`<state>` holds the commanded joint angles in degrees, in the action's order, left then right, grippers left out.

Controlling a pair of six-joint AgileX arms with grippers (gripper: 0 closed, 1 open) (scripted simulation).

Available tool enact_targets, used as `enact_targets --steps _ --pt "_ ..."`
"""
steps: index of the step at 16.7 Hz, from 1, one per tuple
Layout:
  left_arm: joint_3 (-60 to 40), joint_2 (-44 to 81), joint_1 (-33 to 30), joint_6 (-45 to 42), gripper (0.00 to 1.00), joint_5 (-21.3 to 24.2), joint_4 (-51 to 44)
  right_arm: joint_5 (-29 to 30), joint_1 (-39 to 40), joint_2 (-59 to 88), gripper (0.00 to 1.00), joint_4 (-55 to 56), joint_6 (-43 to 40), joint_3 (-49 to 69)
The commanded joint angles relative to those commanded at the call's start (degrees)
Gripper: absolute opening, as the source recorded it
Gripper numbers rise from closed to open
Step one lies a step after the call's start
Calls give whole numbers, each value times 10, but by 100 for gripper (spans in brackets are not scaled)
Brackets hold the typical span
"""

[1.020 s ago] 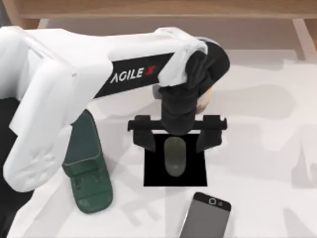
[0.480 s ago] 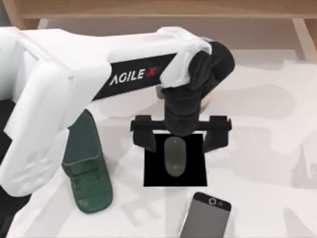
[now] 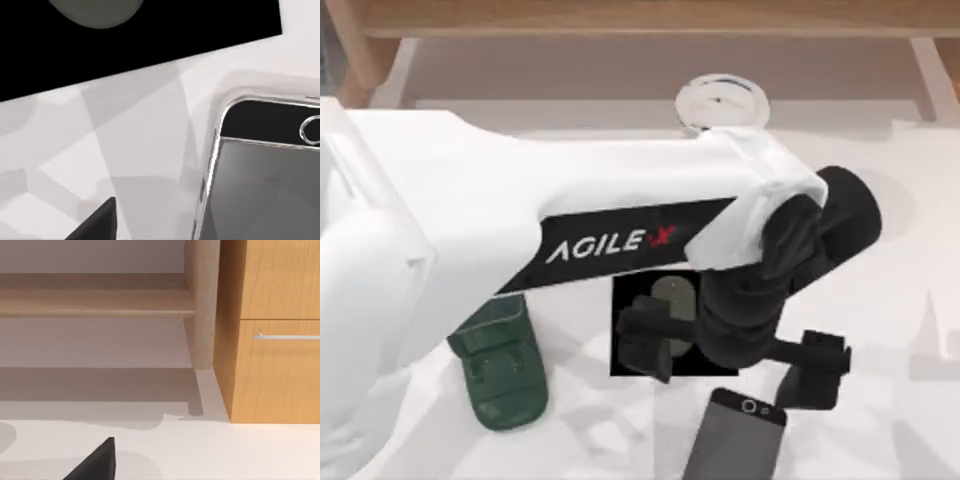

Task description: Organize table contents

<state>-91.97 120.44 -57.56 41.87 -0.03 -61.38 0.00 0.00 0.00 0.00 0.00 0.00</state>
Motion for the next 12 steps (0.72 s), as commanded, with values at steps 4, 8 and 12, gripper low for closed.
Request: enact_targets --steps 4,8,12 --pt "43 -45 -57 2 100 1 -5 0 0 0 100 0 0 0" --pt "53 -56 -70 3 100 1 -5 0 0 0 100 0 0 0" --pt "58 -50 -68 1 100 1 5 0 0 0 100 0 0 0"
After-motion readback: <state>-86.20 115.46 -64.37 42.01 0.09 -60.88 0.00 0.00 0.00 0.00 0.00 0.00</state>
